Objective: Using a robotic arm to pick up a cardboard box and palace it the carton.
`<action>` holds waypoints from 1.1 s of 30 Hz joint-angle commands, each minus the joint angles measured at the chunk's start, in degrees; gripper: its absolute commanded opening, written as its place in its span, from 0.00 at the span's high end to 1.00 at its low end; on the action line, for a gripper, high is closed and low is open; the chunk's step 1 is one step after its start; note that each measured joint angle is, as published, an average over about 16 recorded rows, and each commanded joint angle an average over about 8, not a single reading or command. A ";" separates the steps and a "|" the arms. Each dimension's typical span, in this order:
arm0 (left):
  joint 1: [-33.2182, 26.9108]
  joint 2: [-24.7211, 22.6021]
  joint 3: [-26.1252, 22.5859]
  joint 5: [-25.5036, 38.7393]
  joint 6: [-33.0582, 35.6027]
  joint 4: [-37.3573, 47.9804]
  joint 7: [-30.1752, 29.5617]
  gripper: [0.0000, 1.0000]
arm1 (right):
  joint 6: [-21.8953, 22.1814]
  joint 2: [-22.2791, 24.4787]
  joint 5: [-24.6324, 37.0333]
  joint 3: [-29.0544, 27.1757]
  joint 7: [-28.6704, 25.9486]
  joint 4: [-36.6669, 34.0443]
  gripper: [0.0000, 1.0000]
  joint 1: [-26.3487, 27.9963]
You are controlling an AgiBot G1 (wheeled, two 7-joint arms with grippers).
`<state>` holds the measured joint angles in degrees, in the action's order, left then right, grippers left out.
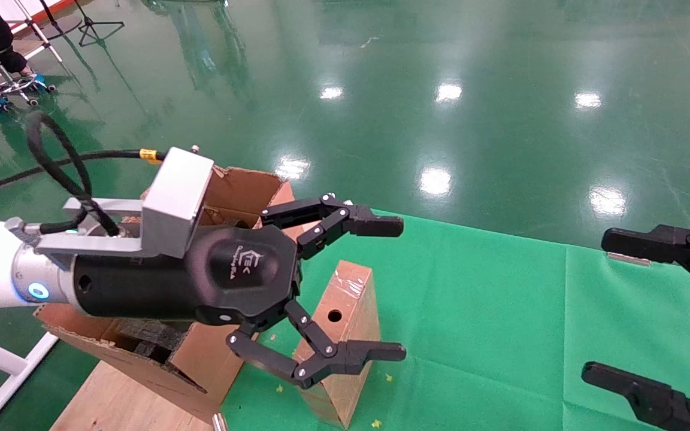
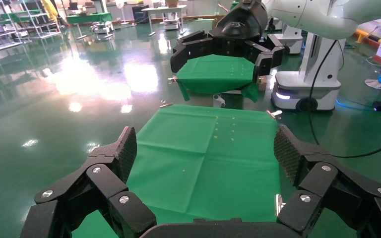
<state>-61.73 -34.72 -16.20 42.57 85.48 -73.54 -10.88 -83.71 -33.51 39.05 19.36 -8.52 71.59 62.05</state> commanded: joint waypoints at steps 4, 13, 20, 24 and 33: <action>-0.34 0.63 -0.32 1.43 -0.33 -0.19 -0.26 0.00 | 0.00 0.00 0.00 0.00 0.00 0.00 0.72 0.00; -6.22 2.27 -4.25 11.59 -0.87 -1.13 -4.75 0.00 | 0.00 0.00 0.00 0.00 0.00 -0.01 1.00 0.00; -7.92 1.77 -5.31 12.72 -0.26 -0.66 -5.48 0.00 | 0.02 0.01 -0.01 0.00 0.01 -0.02 1.00 0.00; -9.21 1.62 -7.52 18.22 -2.32 -1.69 -9.92 0.00 | 0.02 0.01 -0.01 0.00 0.01 -0.02 1.00 0.00; -21.15 -1.28 -15.35 39.09 -3.72 -3.78 -30.44 0.00 | 0.02 0.01 -0.01 0.01 0.01 -0.02 1.00 0.00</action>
<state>-82.54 -36.36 -31.49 80.86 82.58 -77.09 -42.01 -83.69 -33.49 39.03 19.36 -8.50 71.57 62.06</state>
